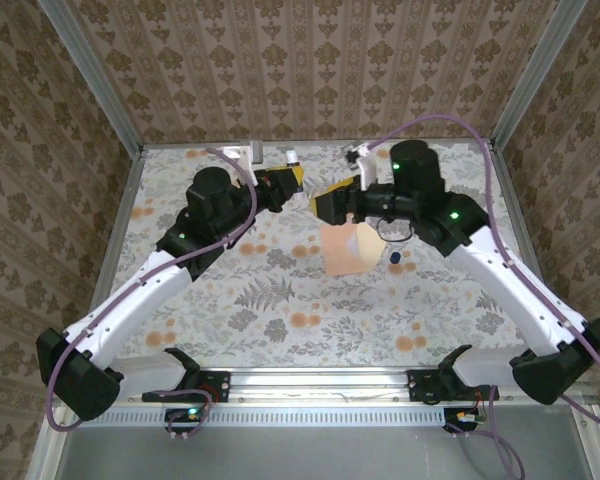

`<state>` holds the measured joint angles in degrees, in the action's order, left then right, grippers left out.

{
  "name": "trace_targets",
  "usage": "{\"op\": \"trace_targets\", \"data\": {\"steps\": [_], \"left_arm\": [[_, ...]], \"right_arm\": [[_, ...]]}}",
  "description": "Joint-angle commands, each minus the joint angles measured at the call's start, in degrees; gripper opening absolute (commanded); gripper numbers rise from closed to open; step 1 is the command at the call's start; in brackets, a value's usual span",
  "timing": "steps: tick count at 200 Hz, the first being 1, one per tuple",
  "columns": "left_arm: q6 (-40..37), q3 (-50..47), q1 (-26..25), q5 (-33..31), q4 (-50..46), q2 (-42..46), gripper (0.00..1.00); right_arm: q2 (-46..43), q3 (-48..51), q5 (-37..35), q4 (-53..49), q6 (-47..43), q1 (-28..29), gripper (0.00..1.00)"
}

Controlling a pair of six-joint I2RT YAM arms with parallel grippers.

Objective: Place the letter into the envelope and seal it

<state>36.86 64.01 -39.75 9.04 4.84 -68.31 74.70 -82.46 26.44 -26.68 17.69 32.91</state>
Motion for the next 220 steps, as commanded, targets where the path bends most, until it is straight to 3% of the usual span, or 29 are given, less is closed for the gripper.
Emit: {"op": "trace_targets", "data": {"steps": [1,43,109,162,220], "left_arm": [[2.89,2.58,-1.92,-8.09,-2.56,-1.14,0.0],[6.47,1.95,-2.85,-8.24,-1.37,-2.35,0.0],[8.95,1.14,-3.02,-5.54,0.07,-2.59,0.0],[11.16,0.33,-3.01,-2.95,2.19,-3.54,0.0],[11.48,-0.08,-2.98,-1.27,3.63,-3.67,0.0]], "right_arm": [[2.74,-0.78,-8.57,-1.69,-1.45,2.17,0.69],[7.51,-1.33,-11.03,-1.27,-1.82,4.01,0.67],[7.73,0.06,-11.07,1.38,-1.68,4.1,0.6],[7.25,1.09,-11.06,2.54,-1.69,4.1,0.49],[6.36,1.95,-11.11,3.29,-1.35,3.92,0.28]]}}
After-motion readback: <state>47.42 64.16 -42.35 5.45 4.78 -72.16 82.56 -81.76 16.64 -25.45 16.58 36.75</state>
